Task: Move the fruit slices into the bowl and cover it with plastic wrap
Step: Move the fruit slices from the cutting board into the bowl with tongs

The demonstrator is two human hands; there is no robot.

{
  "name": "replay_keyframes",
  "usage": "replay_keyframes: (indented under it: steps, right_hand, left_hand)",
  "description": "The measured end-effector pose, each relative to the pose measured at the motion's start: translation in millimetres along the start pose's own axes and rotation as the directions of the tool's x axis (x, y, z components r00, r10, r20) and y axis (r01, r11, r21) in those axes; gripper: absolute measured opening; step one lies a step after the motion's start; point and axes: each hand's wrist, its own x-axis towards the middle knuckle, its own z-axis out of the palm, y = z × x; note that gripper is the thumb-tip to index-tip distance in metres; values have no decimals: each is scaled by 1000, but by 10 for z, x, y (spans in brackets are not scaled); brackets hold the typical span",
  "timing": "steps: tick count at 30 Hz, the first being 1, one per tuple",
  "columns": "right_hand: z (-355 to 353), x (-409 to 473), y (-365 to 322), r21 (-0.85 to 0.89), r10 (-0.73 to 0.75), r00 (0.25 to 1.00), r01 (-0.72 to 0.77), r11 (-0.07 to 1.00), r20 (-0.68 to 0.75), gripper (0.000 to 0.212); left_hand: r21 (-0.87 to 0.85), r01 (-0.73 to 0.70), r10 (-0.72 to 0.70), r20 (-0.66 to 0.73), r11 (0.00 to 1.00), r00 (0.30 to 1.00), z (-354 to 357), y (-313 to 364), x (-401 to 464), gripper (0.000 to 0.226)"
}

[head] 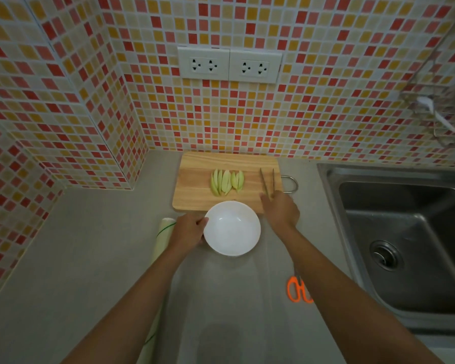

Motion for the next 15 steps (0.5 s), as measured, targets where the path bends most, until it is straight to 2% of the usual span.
replay_keyframes:
  steps: [8,11,13,15]
  right_hand:
    - [99,465,-186,-204,57,993,-34,978,106,42]
    - [161,478,-176,-240,47,993,-21,971,107,30]
    - [173,481,-166,-215,54,994,-33,976,92,24]
    - [154,482,-167,-113,72,993,-61,992,95,21]
  left_hand:
    - [-41,-8,7,-10,999,1000,28,-93,7,44]
    - [-56,-7,6,-27,998,1000,45,-120,-6,46]
    - [-70,-1,-2,-34,998,999,54,-137,-25,48]
    - [-86,3,-5,-31,996,1000,55,-141,-37,49]
